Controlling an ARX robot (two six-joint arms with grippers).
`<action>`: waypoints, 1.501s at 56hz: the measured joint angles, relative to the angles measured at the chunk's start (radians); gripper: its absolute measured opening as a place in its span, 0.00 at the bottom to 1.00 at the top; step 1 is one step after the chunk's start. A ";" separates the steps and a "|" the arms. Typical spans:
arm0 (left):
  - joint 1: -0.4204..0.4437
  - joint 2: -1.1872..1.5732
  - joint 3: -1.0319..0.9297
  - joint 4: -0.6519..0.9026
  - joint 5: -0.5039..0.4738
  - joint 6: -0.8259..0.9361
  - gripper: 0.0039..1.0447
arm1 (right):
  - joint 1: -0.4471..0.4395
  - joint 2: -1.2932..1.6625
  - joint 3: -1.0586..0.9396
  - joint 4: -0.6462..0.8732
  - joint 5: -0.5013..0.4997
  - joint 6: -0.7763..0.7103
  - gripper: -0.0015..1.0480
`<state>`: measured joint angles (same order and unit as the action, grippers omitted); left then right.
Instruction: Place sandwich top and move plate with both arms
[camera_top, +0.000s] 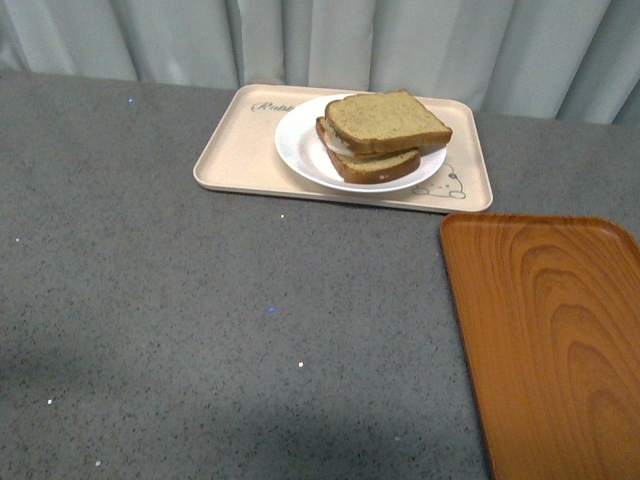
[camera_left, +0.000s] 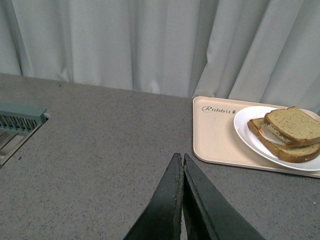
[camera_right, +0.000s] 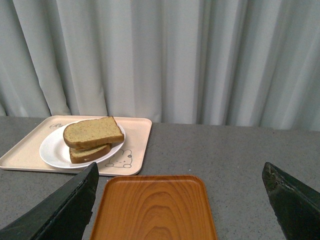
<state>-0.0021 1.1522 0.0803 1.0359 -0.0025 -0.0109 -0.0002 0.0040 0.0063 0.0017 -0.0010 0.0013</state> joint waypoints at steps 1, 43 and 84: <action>0.000 -0.030 -0.002 -0.026 0.000 0.000 0.04 | 0.000 0.000 0.000 0.000 0.000 0.000 0.91; 0.000 -0.670 -0.063 -0.557 0.002 0.003 0.04 | 0.000 0.000 0.000 0.000 0.000 0.000 0.91; 0.000 -0.961 -0.063 -0.841 0.002 0.003 0.04 | 0.000 0.000 0.000 0.000 0.000 0.000 0.91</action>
<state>-0.0021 0.1913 0.0170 0.1947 -0.0002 -0.0078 -0.0002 0.0040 0.0063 0.0013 -0.0013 0.0013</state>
